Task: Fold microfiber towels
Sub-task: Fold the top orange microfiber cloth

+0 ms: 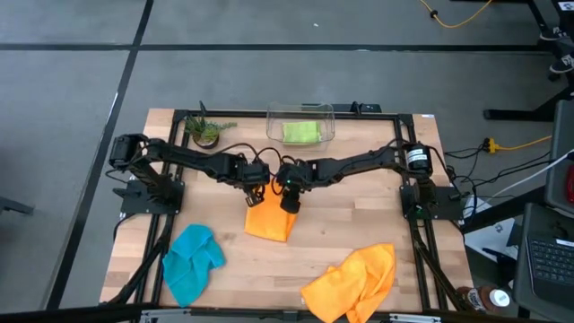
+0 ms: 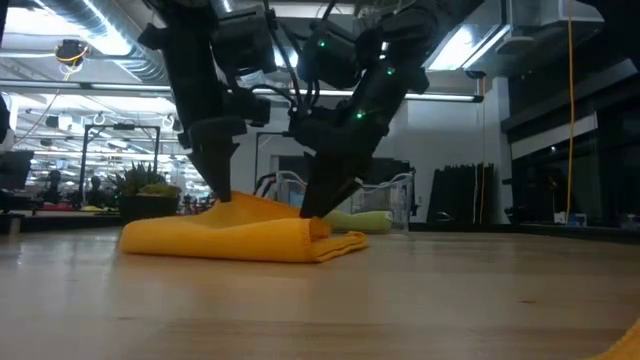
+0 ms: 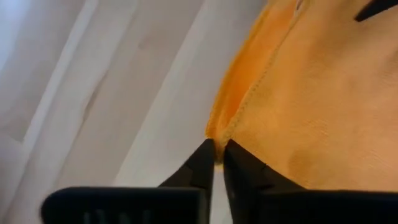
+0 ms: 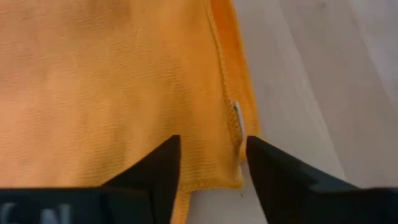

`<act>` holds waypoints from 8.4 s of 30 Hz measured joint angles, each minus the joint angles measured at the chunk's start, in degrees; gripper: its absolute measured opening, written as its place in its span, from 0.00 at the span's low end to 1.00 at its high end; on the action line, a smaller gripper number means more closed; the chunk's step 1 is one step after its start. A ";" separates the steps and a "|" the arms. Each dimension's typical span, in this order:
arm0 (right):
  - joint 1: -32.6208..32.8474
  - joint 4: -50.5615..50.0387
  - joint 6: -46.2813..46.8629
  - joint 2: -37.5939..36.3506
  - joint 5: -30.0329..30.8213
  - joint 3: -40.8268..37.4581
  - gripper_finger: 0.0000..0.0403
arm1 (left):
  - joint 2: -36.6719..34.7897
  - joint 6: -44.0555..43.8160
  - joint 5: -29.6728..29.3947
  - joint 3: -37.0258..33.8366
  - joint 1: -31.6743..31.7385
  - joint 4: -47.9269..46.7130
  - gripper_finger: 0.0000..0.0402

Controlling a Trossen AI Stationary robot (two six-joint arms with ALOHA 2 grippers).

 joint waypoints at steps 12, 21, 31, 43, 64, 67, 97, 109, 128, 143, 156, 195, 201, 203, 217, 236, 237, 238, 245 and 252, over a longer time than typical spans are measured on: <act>-2.02 -0.01 0.71 0.00 0.61 0.00 0.61 | 0.05 -0.09 5.06 -0.02 3.28 -0.35 0.40; -2.01 -0.17 1.99 0.02 -0.28 -0.04 0.61 | 3.20 -0.20 5.61 -0.04 4.47 -0.59 0.41; -1.97 -0.11 3.93 0.07 -0.51 -0.22 0.62 | 6.52 -0.49 7.55 -0.04 7.41 -0.82 0.42; -1.82 0.01 12.48 2.21 2.56 -0.22 0.62 | 6.91 0.92 7.47 -0.04 7.80 1.59 0.42; -0.35 3.81 8.12 6.78 3.58 -0.04 0.31 | 6.91 -0.20 8.11 -0.04 7.78 1.85 0.42; -0.33 3.81 8.16 6.80 3.38 -0.04 0.18 | 6.91 -0.20 8.11 -0.04 7.75 1.87 0.42; 2.16 -0.72 4.66 3.91 6.74 1.50 0.01 | 1.92 3.07 3.75 -0.03 3.91 4.77 0.00; 8.84 -5.39 3.86 1.27 7.24 7.68 0.01 | -6.13 1.07 2.50 -0.04 -3.90 2.59 0.00; 22.09 2.76 12.80 1.16 2.47 7.85 0.01 | -7.87 -21.09 6.48 0.17 -28.45 2.47 0.00; 28.55 15.54 18.12 1.05 -1.15 7.93 0.01 | -7.87 -29.09 10.25 0.20 -40.99 11.53 0.00; 28.07 8.85 20.38 1.38 6.08 7.96 0.01 | -7.87 -22.02 5.34 0.22 -35.73 9.33 0.00; 15.05 -12.97 21.28 1.38 20.10 5.42 0.04 | -1.16 4.26 7.61 0.24 -6.89 8.30 0.02; 14.21 -13.00 19.88 1.38 20.35 5.42 0.15 | -1.16 4.46 6.97 0.24 -6.08 8.28 0.16; 13.87 -13.22 19.86 1.38 20.35 5.42 0.20 | -1.16 4.21 6.96 0.24 -5.66 8.28 0.22; 12.50 -24.77 19.69 1.38 20.50 10.85 0.38 | -3.60 1.37 7.19 1.37 -4.25 4.19 0.38; 16.78 -36.03 12.44 1.05 7.94 16.05 0.38 | -19.62 -17.64 1.78 8.20 -20.04 -25.09 0.37; 17.29 -32.82 10.91 1.05 6.10 15.26 0.38 | -20.29 -19.03 0.86 8.20 -21.66 -25.41 0.37; 17.84 -29.84 9.37 1.05 4.48 14.51 0.38 | -20.90 -20.44 -0.24 8.20 -23.37 -25.94 0.37; 22.16 -6.78 9.31 1.07 5.86 8.43 0.38 | -22.36 -29.30 -8.82 8.20 -34.01 -27.38 0.37; 26.86 2.52 5.22 1.07 8.64 3.53 0.38 | -19.62 -33.40 -12.31 4.81 -40.93 -19.29 0.37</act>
